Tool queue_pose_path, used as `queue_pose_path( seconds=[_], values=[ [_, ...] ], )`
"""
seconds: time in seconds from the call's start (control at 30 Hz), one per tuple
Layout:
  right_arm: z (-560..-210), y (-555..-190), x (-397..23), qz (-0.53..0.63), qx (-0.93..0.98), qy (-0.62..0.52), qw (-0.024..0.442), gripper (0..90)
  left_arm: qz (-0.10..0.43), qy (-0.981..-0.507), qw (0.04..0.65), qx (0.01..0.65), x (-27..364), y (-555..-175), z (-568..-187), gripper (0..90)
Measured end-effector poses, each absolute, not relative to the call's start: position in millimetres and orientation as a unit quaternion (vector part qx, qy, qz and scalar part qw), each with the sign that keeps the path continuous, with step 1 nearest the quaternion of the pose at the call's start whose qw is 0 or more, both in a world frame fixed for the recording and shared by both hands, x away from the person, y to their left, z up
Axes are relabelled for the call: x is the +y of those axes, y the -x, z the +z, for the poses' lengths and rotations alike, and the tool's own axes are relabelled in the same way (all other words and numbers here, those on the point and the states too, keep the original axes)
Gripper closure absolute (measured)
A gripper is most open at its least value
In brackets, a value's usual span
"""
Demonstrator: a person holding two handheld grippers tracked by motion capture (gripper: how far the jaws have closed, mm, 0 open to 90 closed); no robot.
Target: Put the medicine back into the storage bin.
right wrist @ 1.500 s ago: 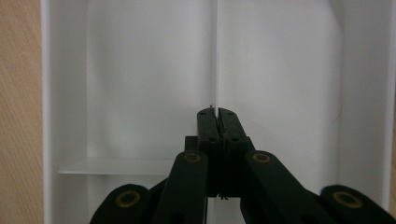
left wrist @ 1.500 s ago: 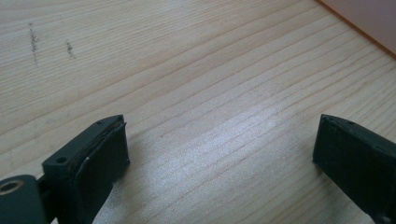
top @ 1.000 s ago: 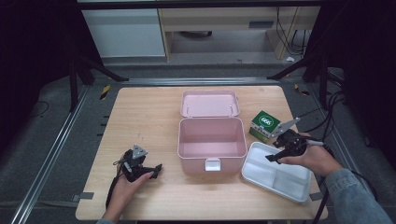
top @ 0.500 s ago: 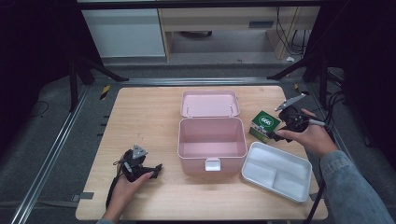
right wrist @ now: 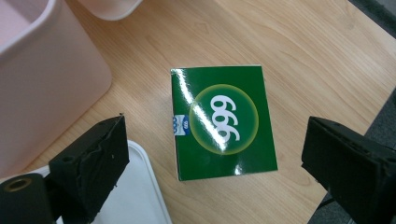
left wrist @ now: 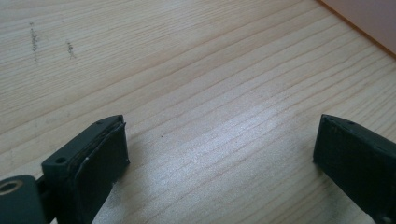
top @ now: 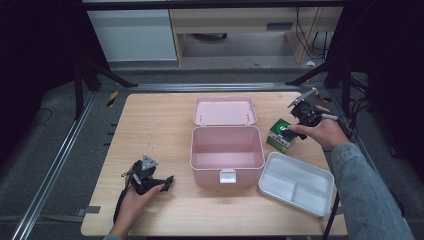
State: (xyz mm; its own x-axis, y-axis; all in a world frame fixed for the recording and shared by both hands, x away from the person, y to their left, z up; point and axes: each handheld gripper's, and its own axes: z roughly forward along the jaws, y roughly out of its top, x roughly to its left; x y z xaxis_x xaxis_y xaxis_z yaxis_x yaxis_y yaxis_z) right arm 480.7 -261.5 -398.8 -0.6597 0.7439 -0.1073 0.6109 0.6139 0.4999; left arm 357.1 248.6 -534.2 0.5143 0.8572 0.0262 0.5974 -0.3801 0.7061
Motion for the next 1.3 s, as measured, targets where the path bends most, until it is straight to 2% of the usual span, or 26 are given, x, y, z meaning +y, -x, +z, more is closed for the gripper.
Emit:
queue_pose_path(
  seconds=[0.6, 1.3],
  values=[
    [-434.3, -514.4, -262.4, 0.200, 0.903, -0.364, 0.108, 6.3, 0.199, -0.807, 0.326, 0.451, 248.7, -357.1, -534.1, 2.4],
    [-460.9, -530.7, -262.8, 0.172, 0.906, -0.380, 0.070, 9.7, 0.199, -0.807, 0.326, 0.451, 248.7, -357.1, -534.1, 2.4]
  ],
)
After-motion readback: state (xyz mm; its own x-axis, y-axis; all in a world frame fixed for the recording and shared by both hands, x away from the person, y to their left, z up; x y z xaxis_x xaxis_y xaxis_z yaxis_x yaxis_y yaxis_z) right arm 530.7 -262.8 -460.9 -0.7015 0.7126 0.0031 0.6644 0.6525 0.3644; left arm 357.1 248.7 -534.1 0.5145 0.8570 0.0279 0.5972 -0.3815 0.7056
